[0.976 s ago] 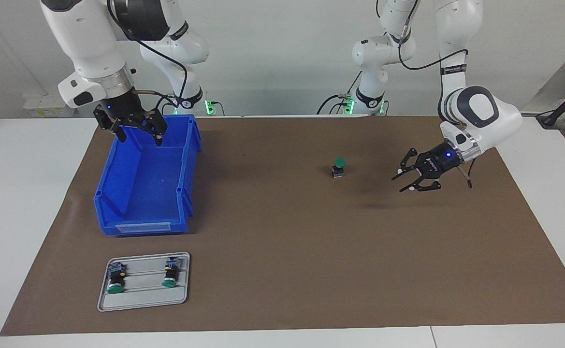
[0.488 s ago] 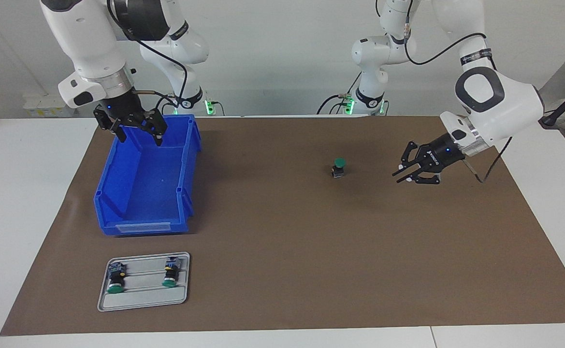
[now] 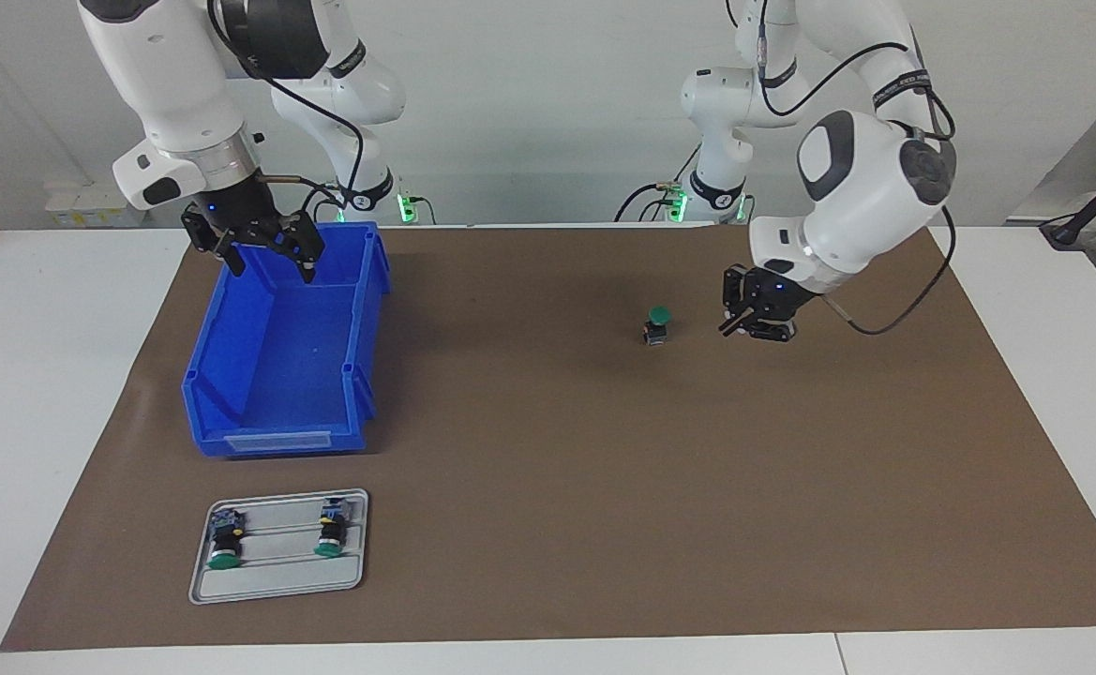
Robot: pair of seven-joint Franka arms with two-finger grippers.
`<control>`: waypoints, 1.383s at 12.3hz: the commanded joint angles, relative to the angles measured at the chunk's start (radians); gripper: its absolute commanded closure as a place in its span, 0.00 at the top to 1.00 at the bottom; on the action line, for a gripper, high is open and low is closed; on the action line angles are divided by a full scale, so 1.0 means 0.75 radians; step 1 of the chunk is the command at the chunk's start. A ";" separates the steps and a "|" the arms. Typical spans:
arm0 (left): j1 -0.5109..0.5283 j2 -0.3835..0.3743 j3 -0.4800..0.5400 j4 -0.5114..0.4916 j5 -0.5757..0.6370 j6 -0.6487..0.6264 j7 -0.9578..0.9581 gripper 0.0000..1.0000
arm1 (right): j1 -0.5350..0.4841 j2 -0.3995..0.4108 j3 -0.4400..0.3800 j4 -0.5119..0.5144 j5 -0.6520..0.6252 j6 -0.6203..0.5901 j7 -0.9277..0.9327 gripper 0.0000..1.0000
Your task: Place and press button with both arms
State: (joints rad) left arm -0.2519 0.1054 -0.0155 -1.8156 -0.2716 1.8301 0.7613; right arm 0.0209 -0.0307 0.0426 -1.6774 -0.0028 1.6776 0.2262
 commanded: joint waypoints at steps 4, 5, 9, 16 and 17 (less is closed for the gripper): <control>-0.257 -0.138 0.023 -0.325 0.199 0.183 -0.322 0.00 | -0.007 -0.031 0.000 -0.034 0.030 0.005 0.011 1.00; -0.269 -0.171 0.023 -0.405 0.201 0.231 -0.328 0.00 | -0.007 -0.031 0.000 -0.034 0.030 0.005 0.011 1.00; -0.292 -0.218 0.019 -0.498 0.201 0.231 -0.318 0.00 | -0.009 -0.031 0.000 -0.034 0.030 0.005 0.011 1.00; -0.312 -0.267 0.017 -0.649 0.201 0.388 -0.305 0.00 | -0.009 -0.031 0.000 -0.034 0.030 0.005 0.011 1.00; -0.319 -0.271 0.017 -0.667 0.201 0.429 -0.313 0.00 | -0.009 -0.031 0.000 -0.034 0.030 0.005 0.011 1.00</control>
State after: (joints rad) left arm -0.4583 -0.0439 -0.0172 -2.2395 -0.1395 2.0805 0.5333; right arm 0.0206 -0.0307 0.0424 -1.6775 -0.0028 1.6776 0.2262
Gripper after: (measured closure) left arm 0.991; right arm 0.000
